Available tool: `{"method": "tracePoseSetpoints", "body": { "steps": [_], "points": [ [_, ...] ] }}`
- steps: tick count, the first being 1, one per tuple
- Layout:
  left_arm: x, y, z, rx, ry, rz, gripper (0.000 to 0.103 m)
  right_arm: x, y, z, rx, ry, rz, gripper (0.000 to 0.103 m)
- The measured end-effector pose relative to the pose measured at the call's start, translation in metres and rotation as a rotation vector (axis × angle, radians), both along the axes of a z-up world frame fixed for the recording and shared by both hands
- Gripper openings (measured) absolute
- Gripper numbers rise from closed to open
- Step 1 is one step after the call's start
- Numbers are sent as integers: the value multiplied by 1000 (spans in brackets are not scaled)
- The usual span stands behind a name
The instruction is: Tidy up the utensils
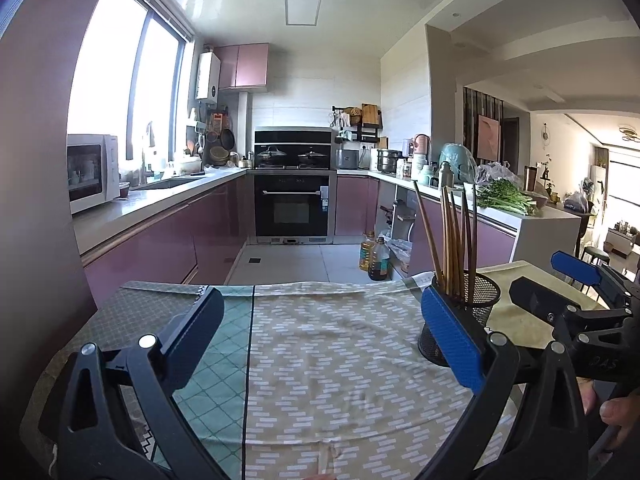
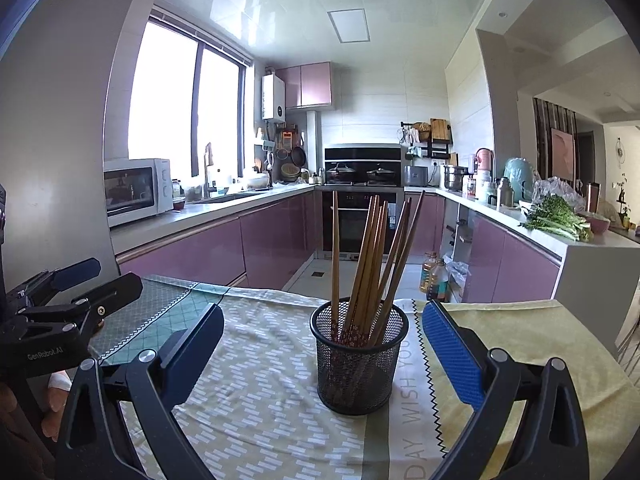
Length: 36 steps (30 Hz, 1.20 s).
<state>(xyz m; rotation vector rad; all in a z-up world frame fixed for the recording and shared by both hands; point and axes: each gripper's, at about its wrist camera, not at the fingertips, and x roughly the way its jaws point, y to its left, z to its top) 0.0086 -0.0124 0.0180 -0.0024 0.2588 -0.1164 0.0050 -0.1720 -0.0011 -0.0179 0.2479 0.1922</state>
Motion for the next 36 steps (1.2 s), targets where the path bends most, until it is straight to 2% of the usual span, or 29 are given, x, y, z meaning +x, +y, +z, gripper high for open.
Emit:
{"method": "tracePoseSetpoints", "body": {
  "steps": [15,36],
  "points": [
    [-10,3,2,-29,-41,31,97,-7,2,2,7,-38,-13,96],
    [-12,1,1,-19,-71,66,97,-6,2,1,18,-58,-31,96]
  ]
}}
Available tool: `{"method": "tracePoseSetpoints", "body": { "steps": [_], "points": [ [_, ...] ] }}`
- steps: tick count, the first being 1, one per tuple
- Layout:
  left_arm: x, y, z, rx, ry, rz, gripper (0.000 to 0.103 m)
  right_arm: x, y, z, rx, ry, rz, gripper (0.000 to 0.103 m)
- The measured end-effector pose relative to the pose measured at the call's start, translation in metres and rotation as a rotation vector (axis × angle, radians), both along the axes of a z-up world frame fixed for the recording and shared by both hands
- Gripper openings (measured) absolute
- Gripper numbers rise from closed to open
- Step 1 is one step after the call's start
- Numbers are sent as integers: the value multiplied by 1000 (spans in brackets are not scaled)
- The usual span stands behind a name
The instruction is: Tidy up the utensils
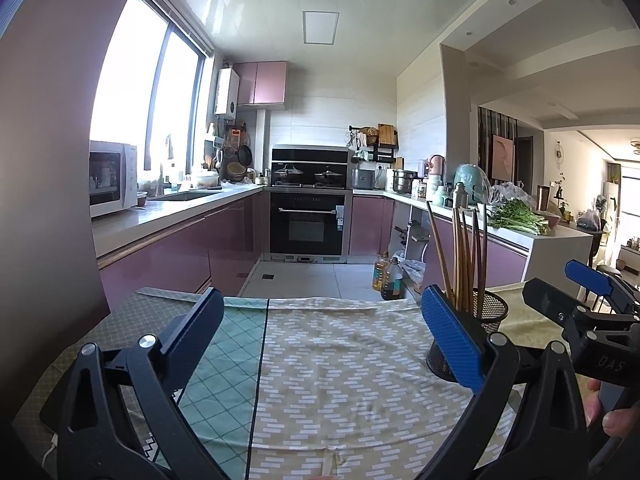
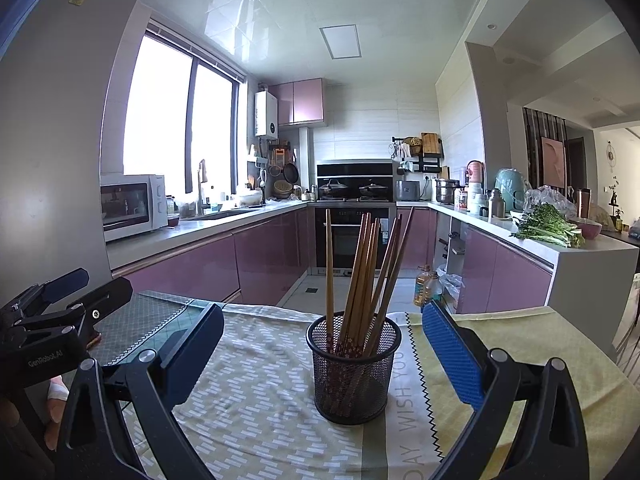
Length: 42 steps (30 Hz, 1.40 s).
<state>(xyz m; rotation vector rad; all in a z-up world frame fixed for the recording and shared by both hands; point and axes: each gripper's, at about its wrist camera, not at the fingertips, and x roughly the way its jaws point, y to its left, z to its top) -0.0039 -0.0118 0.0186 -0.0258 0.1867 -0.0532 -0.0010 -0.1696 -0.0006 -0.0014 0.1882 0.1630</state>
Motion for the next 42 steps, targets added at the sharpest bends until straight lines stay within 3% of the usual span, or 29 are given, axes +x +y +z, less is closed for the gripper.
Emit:
{"method": "tracePoseSetpoints", "body": {
  "steps": [42],
  "points": [
    [-1,-3,2,-5,-4,5,97,1,-2,-2,14,1,-11,96]
  ]
}}
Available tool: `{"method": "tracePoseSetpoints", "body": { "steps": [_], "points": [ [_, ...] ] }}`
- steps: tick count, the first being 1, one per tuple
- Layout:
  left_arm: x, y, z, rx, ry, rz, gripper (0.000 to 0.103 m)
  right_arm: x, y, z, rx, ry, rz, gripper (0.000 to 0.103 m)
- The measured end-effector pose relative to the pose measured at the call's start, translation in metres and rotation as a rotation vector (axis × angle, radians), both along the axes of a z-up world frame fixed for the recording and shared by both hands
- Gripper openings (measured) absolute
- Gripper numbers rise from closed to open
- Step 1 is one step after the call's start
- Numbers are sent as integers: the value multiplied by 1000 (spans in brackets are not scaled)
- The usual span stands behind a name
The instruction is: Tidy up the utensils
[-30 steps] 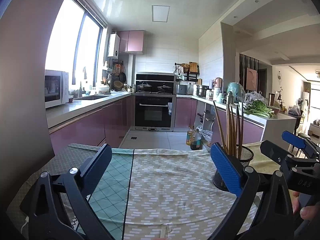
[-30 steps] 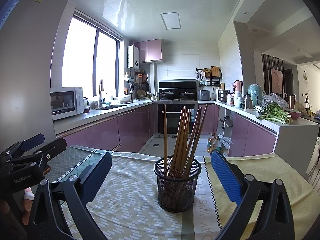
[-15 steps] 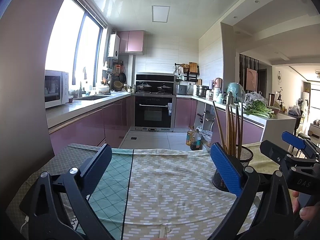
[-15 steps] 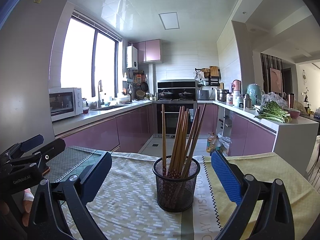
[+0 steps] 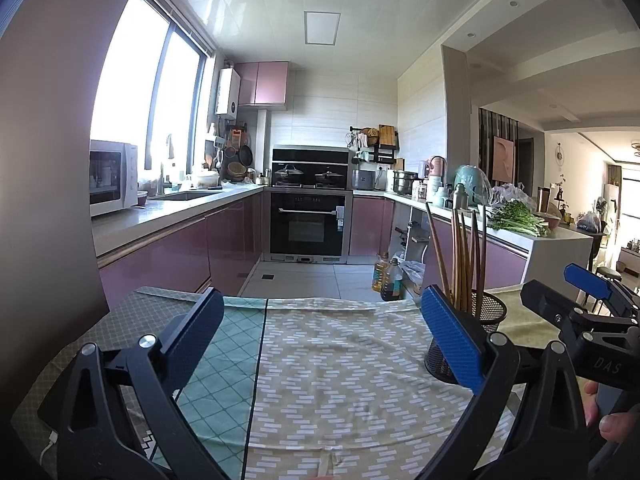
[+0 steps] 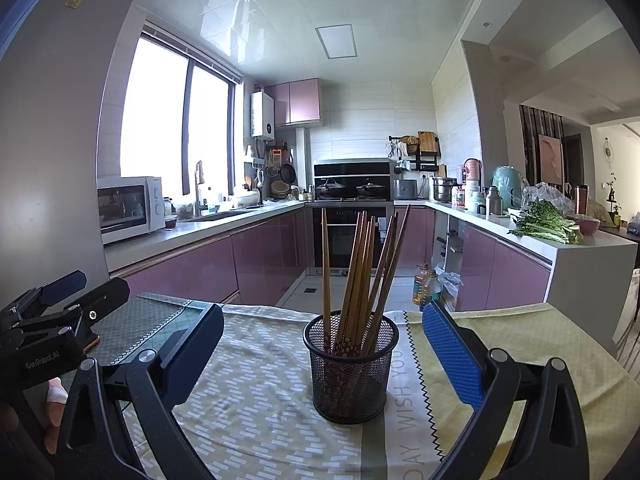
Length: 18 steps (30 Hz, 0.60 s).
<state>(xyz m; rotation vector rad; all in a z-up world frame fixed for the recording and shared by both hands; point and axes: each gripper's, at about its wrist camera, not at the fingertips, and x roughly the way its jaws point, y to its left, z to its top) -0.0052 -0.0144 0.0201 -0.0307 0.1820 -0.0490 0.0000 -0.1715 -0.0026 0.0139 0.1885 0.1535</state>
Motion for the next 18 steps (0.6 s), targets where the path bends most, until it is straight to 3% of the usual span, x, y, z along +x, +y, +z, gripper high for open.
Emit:
{"method": "tracePoseSetpoints", "body": {
  "steps": [18],
  "points": [
    [0,-2,0,0,0,-1,97,0,0,-1,1,3,-1,96]
  ]
}}
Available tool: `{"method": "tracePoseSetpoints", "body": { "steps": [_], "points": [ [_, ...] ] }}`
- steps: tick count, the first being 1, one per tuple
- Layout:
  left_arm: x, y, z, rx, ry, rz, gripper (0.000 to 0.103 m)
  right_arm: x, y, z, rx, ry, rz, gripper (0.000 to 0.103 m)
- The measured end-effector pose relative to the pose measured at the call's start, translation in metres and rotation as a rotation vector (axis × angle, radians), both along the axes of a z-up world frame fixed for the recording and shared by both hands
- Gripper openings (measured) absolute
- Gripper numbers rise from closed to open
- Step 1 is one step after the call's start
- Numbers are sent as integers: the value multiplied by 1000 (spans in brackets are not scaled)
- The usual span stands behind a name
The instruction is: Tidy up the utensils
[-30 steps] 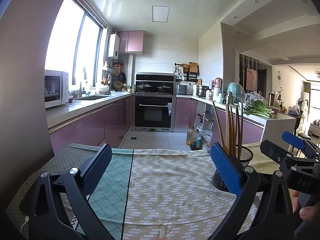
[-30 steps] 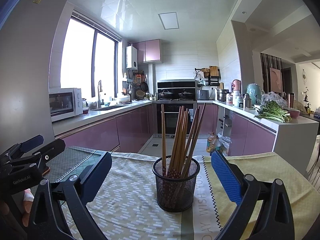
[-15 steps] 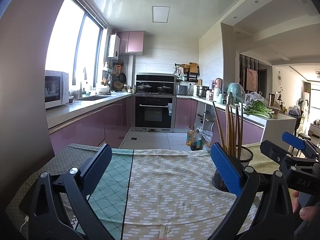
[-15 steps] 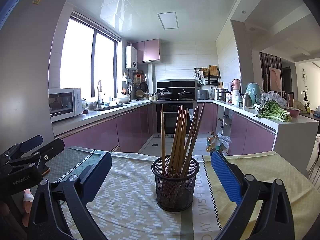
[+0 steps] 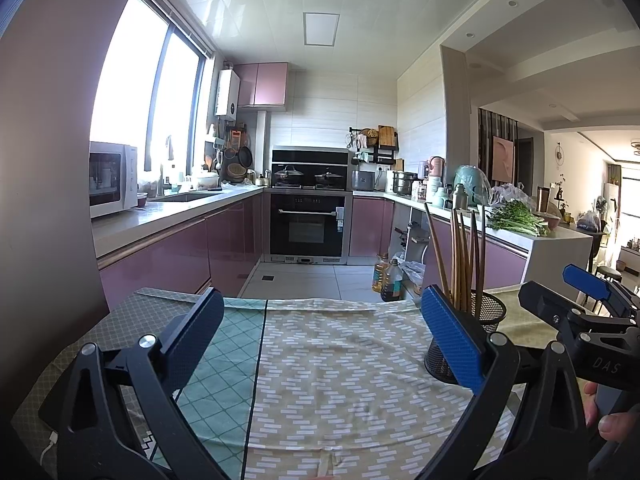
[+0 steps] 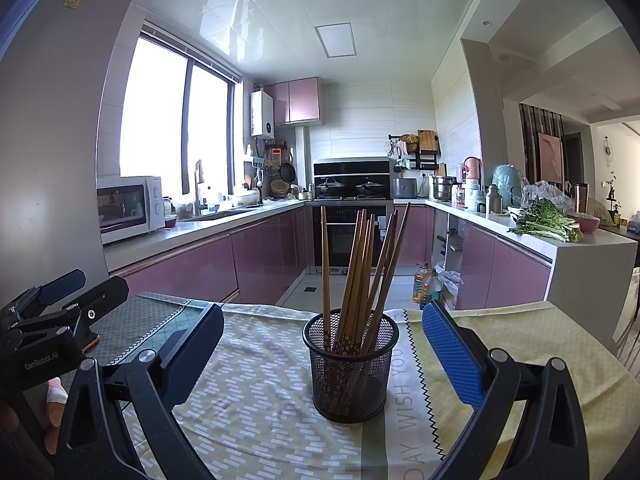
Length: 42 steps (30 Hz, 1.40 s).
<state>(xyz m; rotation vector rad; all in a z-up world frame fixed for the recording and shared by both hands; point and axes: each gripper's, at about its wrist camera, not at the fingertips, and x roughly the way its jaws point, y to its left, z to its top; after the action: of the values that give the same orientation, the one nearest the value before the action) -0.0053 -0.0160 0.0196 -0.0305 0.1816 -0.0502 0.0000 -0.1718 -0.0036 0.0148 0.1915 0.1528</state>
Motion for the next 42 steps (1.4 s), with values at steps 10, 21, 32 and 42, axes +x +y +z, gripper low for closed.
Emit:
{"method": "tracePoseSetpoints", "body": {
  "steps": [10,21,32,42],
  "points": [
    [0,-1,0,1,1,-1,97,0,0,0,0,0,0,96],
    [0,-1,0,2,2,-1,97,1,1,-2,1,3,0,96],
    [1,-2,-1,3,5,-4,97,1,3,-4,3,6,-1,96],
    [3,-2,-5,5,8,-4,97,2,2,-3,6,7,-2,96]
  ]
}}
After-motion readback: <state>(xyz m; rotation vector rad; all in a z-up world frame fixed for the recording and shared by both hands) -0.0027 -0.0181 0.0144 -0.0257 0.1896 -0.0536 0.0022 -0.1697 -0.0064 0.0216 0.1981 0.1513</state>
